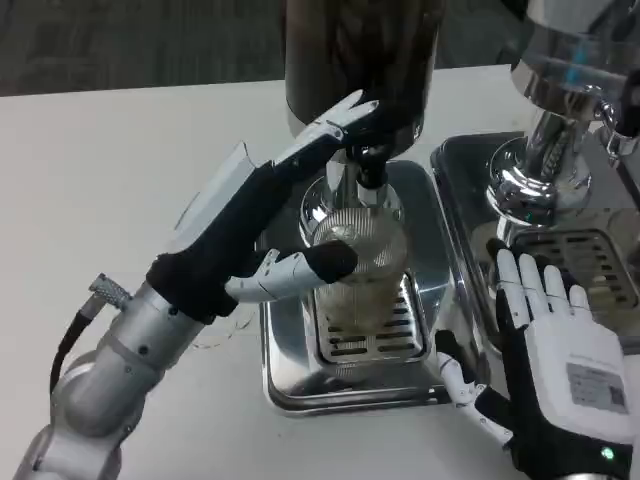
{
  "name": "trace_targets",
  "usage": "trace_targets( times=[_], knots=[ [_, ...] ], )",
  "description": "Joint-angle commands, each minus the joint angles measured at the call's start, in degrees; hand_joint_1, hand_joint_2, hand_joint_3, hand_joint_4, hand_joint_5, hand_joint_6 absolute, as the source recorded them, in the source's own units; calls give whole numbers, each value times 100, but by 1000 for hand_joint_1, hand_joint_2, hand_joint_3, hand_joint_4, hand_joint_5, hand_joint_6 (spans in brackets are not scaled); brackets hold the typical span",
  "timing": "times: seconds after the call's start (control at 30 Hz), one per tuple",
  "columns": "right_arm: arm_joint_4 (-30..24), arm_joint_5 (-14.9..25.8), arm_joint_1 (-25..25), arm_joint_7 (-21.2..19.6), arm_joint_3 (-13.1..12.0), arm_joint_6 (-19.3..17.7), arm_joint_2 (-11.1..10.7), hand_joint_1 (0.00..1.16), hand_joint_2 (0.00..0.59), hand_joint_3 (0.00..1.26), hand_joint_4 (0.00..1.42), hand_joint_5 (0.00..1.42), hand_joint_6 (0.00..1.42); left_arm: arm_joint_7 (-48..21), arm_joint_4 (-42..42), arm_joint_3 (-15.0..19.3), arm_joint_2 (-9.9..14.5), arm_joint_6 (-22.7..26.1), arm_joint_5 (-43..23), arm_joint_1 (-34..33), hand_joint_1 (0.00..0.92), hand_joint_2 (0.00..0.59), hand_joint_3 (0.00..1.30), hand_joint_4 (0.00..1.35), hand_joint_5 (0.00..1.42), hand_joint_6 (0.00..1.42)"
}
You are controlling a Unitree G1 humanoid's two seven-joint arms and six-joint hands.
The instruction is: Grasp the cup under the faucet to collect the drink, then remove the cup.
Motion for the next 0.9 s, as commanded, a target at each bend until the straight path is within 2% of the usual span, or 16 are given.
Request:
trace_targets(
  times=[0.03,0.43,0.9],
  knots=[
    [67,7,-18,-50,-8,-10,-1,289,416,13,0,0,0,-79,-171,4,34,-183,160,143,0,91,223,67,249,196],
    [103,35,-47,-39,-13,-27,2,297,415,13,0,0,0,257,-590,22,178,-418,1246,253,0,111,216,69,265,201],
    [121,72,-69,-4,-8,-55,-13,301,415,10,0,0,0,983,-906,-141,407,-488,2434,376,0,126,232,75,280,204]
  ],
)
